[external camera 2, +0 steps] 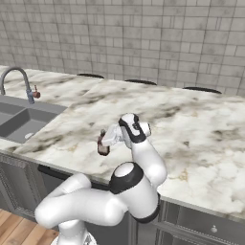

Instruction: Place the condiment bottle and ketchup from the counter to the top shelf of the fridge. If the existing items in the fridge are on the top shelf, move them to other shelves.

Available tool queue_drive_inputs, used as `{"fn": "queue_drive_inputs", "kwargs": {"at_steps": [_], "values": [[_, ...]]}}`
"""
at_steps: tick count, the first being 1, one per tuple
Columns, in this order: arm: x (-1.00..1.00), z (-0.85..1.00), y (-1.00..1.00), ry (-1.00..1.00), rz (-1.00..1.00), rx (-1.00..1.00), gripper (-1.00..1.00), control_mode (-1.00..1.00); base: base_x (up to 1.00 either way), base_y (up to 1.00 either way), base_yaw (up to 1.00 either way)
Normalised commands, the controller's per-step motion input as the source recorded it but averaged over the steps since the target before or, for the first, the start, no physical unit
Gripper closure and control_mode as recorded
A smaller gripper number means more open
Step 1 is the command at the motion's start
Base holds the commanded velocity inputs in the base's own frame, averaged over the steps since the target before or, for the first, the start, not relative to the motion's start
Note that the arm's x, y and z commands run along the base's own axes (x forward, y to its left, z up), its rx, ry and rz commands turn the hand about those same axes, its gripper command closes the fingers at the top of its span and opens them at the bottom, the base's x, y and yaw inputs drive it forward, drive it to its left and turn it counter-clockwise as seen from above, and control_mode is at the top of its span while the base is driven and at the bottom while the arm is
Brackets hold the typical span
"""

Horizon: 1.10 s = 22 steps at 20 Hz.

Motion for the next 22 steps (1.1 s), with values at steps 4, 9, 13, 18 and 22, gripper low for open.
{"fn": "queue_drive_inputs", "kwargs": {"at_steps": [4, 9, 13, 18, 22], "values": [[-0.38, 0.33, 0.06, -0.02, 0.00, 0.00, 1.00, -1.00, 0.00, 0.00, 0.00], [-0.57, 0.95, 0.21, -0.22, -0.05, -0.08, 1.00, -1.00, 0.00, 0.00, 0.00], [-0.78, 1.00, 0.36, -0.31, -0.13, -0.20, 1.00, -1.00, 0.00, 0.00, 0.00], [-0.88, 1.00, 0.36, -0.26, -0.26, -0.23, 1.00, -1.00, 0.00, 0.00, 0.00], [-1.00, 1.00, 0.28, -0.16, -0.26, -0.08, 1.00, -1.00, 0.00, 0.00, 0.00]]}}
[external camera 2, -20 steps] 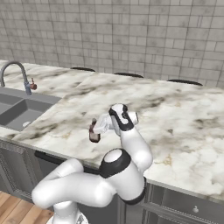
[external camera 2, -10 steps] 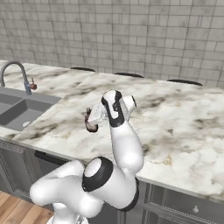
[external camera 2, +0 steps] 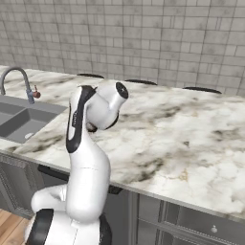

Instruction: Place the condiment bottle and ketchup from the counter to the top shelf of the fridge. If the existing items in the fridge are on the top shelf, move them to other shelves.

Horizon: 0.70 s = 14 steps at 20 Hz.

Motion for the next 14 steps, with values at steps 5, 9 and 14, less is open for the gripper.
{"fn": "queue_drive_inputs", "kwargs": {"at_steps": [5, 9, 14], "values": [[-0.95, 1.00, 0.34, 0.00, -0.30, 0.07, 1.00, -1.00, 0.00, 0.00, 0.00], [-1.00, 0.99, 0.36, 0.00, -0.37, 0.15, 1.00, -1.00, 0.00, 0.00, 0.00], [-1.00, 0.92, 0.27, 0.00, -0.32, 0.08, 1.00, -1.00, 0.00, 0.00, 0.00]]}}
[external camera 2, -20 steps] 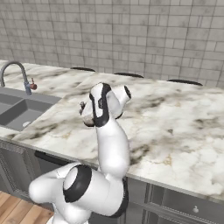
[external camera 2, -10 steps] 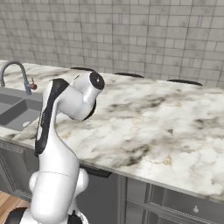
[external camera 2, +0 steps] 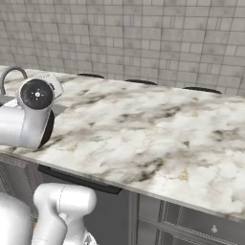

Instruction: Place the condiment bottle and ketchup from the counter to the top shelf of the fridge. If the existing items in the fridge are on the top shelf, move them to other shelves.

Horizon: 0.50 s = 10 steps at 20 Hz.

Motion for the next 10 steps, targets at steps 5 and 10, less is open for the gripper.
{"fn": "queue_drive_inputs", "kwargs": {"at_steps": [5, 10], "values": [[-0.96, 0.49, 0.02, -0.05, -0.19, 0.00, 1.00, -1.00, 0.00, 0.00, 0.00], [-0.27, 0.00, -0.02, -0.04, -0.10, 0.00, 1.00, -1.00, 0.00, 0.00, 0.00]]}}
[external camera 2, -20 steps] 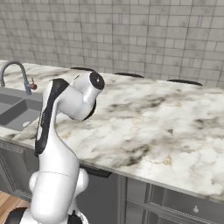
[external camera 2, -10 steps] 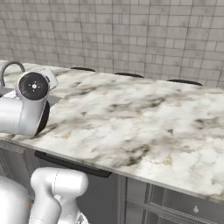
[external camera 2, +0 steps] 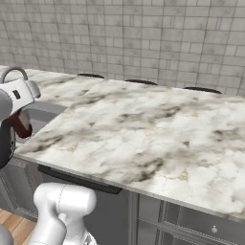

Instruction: Place the condiment bottle and ketchup from the counter to the top shelf of the fridge. If the existing items in the fridge are on the top shelf, move them to other shelves.

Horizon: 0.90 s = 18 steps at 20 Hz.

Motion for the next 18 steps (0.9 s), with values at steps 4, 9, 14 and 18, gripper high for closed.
{"fn": "queue_drive_inputs", "kwargs": {"at_steps": [4, 9, 14, 18], "values": [[0.00, 0.00, 0.00, 0.00, 0.00, 0.00, 1.00, -1.00, 0.00, 0.00, 0.00], [-0.29, 0.00, -0.02, 0.00, -0.02, 0.00, 1.00, 1.00, -0.60, -0.20, -0.15], [0.00, 0.00, 0.00, 0.00, 0.00, 0.00, 1.00, 1.00, -0.98, -0.59, -0.39], [0.00, 0.00, 0.00, 0.00, 0.00, 0.00, 1.00, 1.00, -0.43, -1.00, -0.38]]}}
